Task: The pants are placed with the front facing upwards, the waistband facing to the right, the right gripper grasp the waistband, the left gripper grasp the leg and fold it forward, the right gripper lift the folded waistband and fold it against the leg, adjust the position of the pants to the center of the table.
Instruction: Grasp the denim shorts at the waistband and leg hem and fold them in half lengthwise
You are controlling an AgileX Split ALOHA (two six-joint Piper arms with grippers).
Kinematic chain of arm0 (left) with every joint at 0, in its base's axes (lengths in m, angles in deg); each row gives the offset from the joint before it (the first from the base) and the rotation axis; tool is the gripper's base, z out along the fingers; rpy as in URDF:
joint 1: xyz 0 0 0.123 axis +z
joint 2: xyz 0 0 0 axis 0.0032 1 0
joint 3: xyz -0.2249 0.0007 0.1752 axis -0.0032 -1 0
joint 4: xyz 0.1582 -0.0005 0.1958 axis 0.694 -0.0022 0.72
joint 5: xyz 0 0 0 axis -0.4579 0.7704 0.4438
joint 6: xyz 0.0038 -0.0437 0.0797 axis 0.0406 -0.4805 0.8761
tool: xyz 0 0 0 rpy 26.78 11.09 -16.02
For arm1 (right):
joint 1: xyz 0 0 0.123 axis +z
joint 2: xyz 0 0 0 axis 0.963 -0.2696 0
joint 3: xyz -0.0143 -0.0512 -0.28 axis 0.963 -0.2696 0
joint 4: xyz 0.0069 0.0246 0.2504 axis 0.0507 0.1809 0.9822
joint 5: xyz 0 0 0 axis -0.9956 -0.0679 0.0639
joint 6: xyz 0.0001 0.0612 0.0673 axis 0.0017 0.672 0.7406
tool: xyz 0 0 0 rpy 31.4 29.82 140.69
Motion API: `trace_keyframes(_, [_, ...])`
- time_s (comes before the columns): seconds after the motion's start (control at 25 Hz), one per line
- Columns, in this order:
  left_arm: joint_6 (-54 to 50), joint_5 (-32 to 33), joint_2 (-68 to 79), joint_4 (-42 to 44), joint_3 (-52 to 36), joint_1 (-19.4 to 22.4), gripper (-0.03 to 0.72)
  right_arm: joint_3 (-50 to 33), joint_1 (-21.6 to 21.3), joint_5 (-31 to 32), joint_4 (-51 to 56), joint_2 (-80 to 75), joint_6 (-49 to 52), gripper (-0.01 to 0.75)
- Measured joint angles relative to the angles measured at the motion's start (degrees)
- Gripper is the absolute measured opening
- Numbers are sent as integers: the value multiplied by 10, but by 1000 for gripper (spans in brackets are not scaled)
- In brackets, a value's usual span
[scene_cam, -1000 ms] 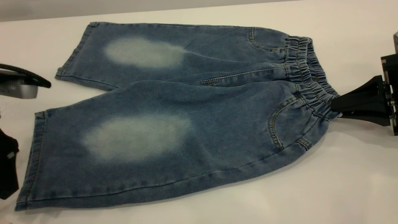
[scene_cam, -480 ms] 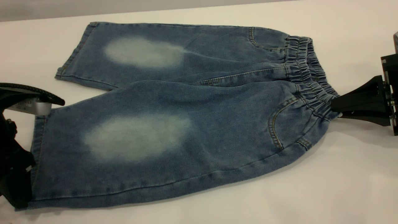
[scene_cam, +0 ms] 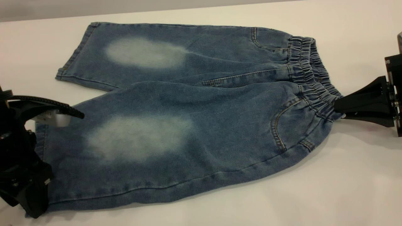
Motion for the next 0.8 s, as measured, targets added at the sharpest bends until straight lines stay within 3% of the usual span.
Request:
trace_keyframes(0.24, [-1,0,3,0,0,0,382,0,0,0,0,0,0,31])
trace_keyframes(0.64, [-1,-2,3,0,0,0,112,0,0,1,0,0,0,31])
trace_keyframes(0.8, [-6,-2,2,-1,0,0,39,0,0,1,0,0,0,31])
